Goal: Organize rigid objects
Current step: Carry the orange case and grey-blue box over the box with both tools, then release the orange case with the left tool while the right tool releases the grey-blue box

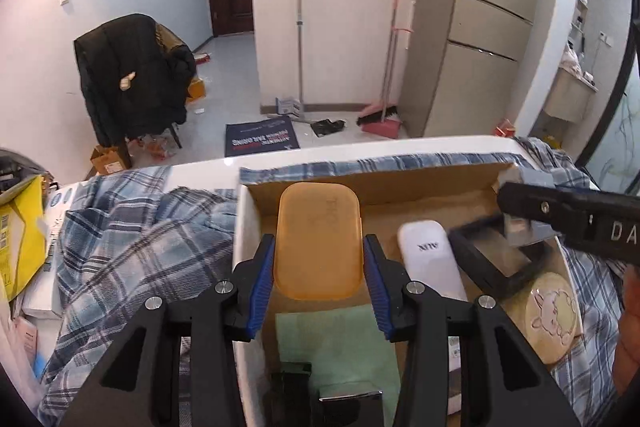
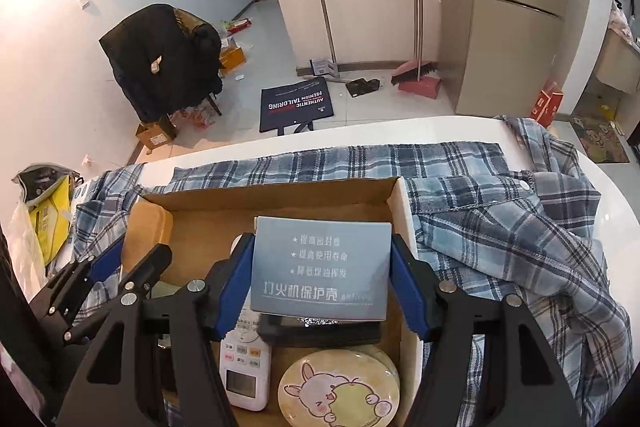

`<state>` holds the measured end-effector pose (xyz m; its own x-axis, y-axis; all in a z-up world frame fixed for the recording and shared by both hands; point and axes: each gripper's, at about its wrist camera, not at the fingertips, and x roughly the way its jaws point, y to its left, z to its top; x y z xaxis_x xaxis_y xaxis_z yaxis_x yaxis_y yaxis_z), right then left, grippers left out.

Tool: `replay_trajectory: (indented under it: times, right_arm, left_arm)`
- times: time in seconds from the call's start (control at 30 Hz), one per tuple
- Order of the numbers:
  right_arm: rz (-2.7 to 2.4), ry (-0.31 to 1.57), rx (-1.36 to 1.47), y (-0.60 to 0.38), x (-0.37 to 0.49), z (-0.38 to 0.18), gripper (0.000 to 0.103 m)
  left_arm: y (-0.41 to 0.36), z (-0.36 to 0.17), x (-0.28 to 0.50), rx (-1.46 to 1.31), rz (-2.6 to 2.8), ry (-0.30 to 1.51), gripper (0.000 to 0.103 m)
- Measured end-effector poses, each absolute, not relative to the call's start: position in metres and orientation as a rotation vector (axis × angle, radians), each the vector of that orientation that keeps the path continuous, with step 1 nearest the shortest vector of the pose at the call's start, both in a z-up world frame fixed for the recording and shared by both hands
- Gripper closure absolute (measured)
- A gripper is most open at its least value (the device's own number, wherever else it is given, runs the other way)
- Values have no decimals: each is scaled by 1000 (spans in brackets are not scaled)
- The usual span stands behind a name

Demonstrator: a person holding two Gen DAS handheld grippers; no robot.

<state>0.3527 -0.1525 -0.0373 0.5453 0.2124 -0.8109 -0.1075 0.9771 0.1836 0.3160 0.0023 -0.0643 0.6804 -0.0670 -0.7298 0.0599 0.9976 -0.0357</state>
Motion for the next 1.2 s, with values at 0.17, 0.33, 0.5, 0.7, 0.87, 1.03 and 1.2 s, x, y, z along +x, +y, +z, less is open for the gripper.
replay_trajectory:
  times: [0.17, 0.33, 0.5, 0.7, 0.87, 1.03, 1.2]
  right_arm:
    - [193, 983, 122, -152, 354, -40, 40]
    - [203, 1004, 121, -150, 358, -49, 40]
    - [201, 1036, 83, -141, 361, -62, 40]
    - [202, 994, 18, -134, 357, -61, 31]
    - [171, 878, -1, -138, 332, -21, 28]
    - [216, 685, 41, -163, 273, 41, 8]
    - [162, 510, 17, -190, 209, 87, 1]
  left_arm:
    - [0, -61, 313, -16, -60, 821, 28]
    - [16, -30, 296, -65, -39, 652, 19]
    - [39, 0, 272, -171, -16, 477, 14]
    - [47, 21, 257, -188, 17, 364, 0]
    - [45, 51, 234, -182, 11, 283, 0]
    - [32, 82, 204, -141, -42, 259, 0]
    - [18, 95, 162, -57, -17, 252, 0]
